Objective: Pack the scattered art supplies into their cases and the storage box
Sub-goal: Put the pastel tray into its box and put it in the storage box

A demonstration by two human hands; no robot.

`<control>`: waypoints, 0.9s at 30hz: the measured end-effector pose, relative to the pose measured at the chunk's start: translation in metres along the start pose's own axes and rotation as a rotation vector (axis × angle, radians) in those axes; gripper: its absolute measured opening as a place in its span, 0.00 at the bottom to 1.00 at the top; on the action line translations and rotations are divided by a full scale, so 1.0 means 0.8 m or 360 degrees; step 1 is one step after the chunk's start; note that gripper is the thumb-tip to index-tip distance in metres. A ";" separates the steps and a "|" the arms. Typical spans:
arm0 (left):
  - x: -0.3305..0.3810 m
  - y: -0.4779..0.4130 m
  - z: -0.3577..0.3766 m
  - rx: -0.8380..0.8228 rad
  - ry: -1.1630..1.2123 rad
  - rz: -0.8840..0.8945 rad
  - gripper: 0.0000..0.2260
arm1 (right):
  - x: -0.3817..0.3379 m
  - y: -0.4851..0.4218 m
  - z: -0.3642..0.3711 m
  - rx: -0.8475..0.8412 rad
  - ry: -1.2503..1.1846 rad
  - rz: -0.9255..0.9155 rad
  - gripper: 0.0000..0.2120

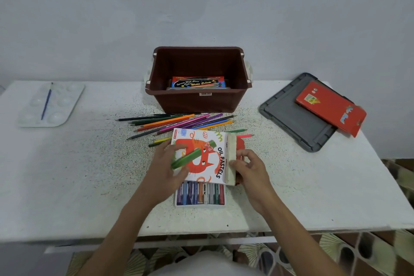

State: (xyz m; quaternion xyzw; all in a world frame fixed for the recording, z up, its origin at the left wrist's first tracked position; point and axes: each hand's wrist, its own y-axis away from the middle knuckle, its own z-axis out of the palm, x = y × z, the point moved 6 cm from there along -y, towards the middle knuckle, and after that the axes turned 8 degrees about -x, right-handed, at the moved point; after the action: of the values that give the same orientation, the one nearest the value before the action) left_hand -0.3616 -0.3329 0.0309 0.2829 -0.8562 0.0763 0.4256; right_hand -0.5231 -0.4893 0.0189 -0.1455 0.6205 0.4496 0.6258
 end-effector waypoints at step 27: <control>0.047 -0.049 0.018 -0.0472 -0.1208 0.0683 0.47 | 0.000 -0.007 0.028 -0.0241 -0.0104 0.0016 0.09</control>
State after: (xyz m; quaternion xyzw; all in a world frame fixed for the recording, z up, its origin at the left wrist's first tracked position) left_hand -0.3677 -0.3867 0.0462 0.0431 -0.9923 -0.0696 0.0925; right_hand -0.5046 -0.4755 0.0209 -0.1746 0.5647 0.5029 0.6307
